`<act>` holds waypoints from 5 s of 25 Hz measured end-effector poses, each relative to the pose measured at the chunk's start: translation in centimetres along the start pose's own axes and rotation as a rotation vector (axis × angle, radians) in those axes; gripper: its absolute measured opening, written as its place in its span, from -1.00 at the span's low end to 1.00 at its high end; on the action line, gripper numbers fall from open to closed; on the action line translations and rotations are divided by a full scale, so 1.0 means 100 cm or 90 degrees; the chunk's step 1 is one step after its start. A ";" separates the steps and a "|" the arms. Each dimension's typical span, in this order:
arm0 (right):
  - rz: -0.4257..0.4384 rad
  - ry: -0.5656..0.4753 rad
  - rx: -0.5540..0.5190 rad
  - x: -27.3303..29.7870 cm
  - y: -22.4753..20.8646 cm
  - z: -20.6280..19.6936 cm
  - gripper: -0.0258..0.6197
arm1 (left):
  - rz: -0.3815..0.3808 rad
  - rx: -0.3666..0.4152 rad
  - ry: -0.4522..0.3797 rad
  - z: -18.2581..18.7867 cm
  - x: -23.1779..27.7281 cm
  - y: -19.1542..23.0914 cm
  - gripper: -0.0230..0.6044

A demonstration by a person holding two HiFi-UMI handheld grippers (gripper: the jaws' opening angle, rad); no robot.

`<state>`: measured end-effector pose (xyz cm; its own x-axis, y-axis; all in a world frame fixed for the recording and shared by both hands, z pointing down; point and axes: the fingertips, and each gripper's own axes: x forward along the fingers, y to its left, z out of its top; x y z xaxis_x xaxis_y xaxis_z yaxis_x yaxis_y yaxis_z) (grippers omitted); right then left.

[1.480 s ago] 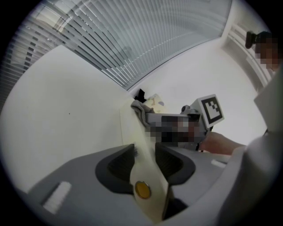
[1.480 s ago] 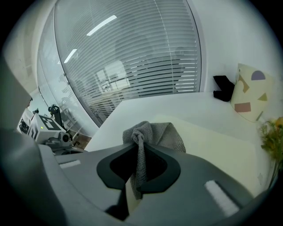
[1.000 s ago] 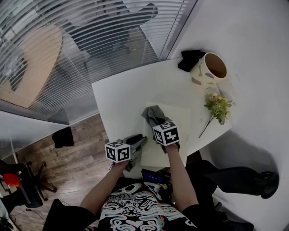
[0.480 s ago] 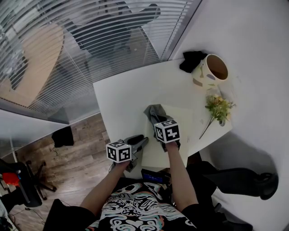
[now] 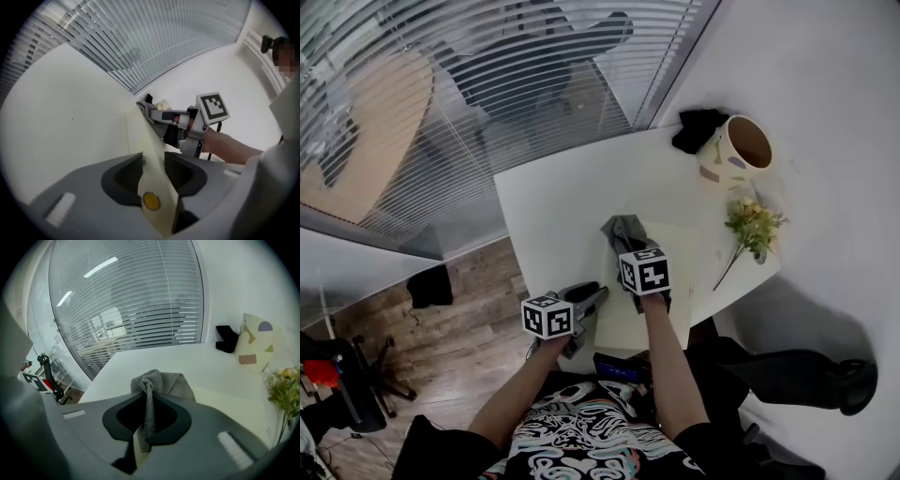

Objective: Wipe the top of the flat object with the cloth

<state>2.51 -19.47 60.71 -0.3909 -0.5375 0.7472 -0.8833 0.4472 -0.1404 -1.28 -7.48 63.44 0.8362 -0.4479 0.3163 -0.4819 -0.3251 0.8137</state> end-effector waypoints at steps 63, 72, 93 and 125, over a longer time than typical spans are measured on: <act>-0.075 -0.020 0.046 -0.024 -0.045 -0.013 -0.87 | -0.003 0.007 -0.003 0.000 -0.004 0.000 -0.29; -0.089 -0.022 0.050 -0.030 -0.056 -0.017 -0.87 | -0.001 0.009 -0.005 0.001 -0.003 -0.001 -0.29; -0.102 -0.028 0.062 -0.038 -0.078 -0.026 -0.87 | 0.009 0.016 -0.010 0.001 0.000 0.000 -0.29; -0.128 -0.025 0.082 -0.055 -0.103 -0.035 -0.87 | 0.012 0.023 -0.019 0.001 -0.004 -0.002 -0.29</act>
<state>14.70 -18.63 60.29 -0.2112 -0.6352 0.7430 -0.9691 0.2352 -0.0744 -1.55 -7.34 63.10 0.8189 -0.4786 0.3169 -0.5075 -0.3459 0.7892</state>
